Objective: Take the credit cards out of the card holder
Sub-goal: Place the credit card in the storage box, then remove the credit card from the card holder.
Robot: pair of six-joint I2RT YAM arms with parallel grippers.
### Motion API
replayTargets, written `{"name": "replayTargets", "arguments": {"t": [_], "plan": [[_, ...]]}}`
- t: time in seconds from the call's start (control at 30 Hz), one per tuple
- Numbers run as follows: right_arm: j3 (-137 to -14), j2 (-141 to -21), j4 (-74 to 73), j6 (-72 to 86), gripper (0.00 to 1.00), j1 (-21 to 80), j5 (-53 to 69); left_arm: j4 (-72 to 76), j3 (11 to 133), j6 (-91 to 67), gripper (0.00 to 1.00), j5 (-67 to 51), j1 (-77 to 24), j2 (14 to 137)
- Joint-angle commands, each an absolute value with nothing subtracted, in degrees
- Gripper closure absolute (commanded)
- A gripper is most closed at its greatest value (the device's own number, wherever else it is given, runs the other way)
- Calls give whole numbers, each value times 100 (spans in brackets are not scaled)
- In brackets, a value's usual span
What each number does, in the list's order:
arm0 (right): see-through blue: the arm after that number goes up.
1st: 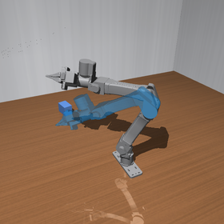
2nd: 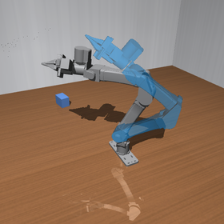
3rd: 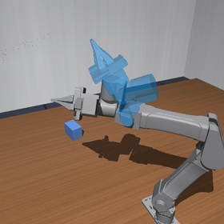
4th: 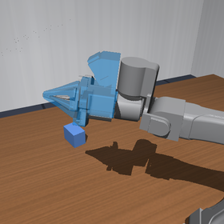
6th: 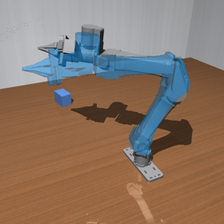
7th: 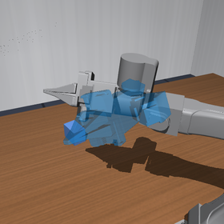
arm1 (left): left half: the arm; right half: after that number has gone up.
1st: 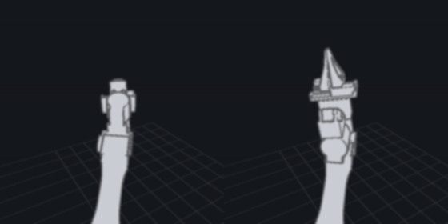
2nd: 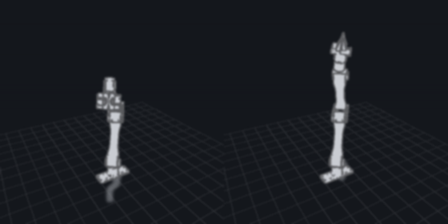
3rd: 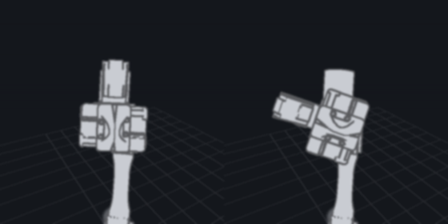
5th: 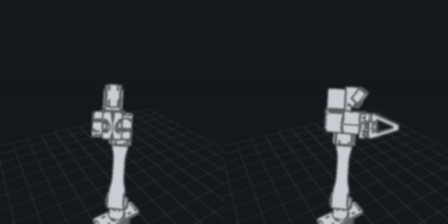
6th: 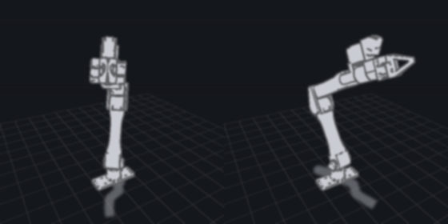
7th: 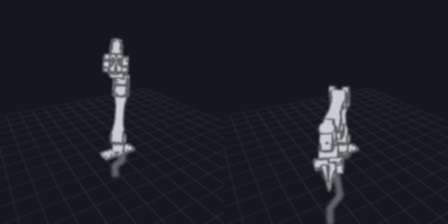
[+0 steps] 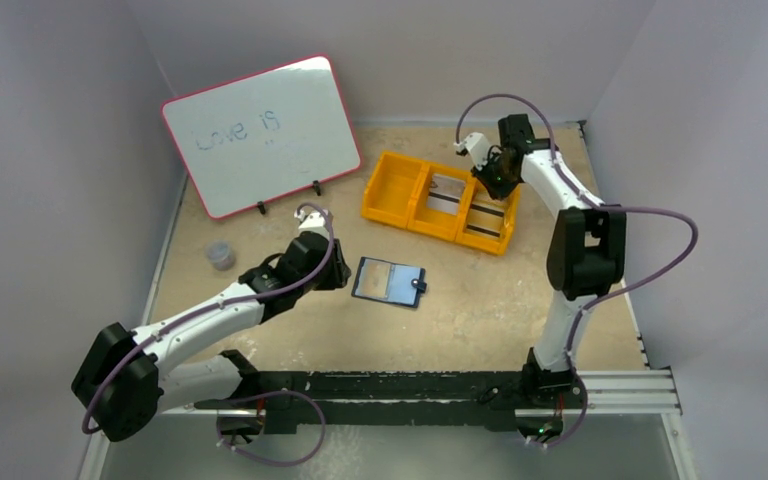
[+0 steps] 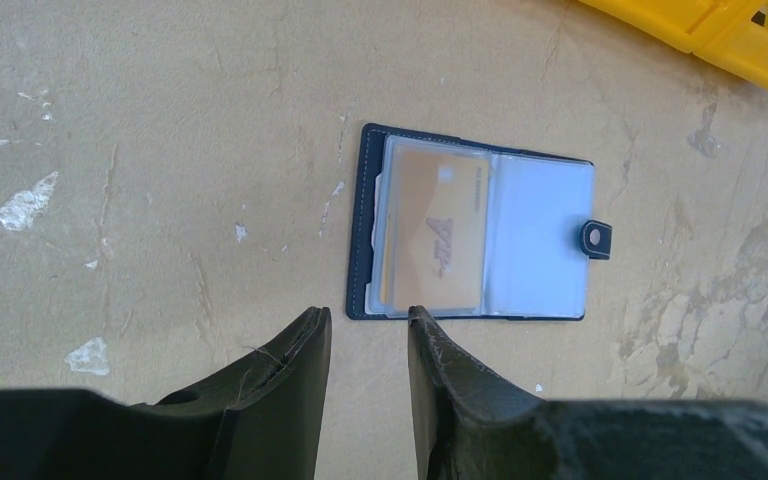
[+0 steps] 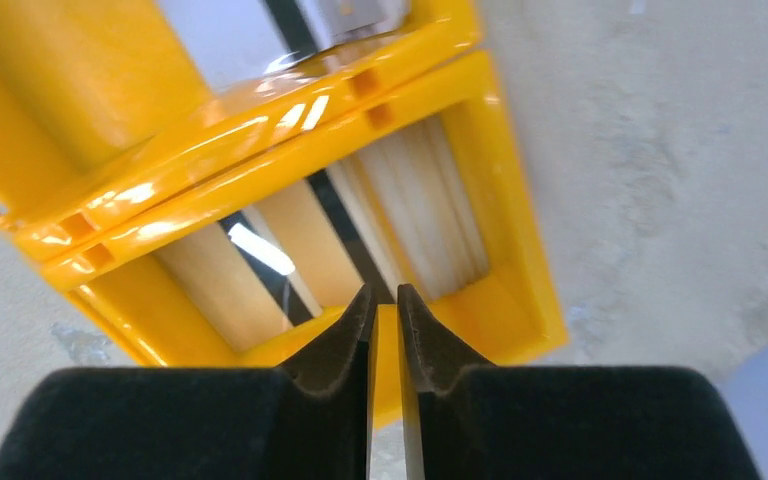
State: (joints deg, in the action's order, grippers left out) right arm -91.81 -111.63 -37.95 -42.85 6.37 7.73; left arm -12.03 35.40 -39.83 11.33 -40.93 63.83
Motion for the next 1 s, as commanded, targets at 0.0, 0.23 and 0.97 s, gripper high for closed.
{"name": "replayTargets", "arguments": {"t": [0.0,0.23,0.97], "plan": [[-9275,-10353,-2875,-3666,84,765,305,-965,3725,-3993,66,1154,-4060,6403],[-7473,-8098,-76,-868,56,1135,1033,-921,3675,-4230,66,1538,-4053,6279],[-6903,-10318,-1251,4233,22,6192,-3180,-2530,2788,-5610,62,4557,-4051,3446]]}}
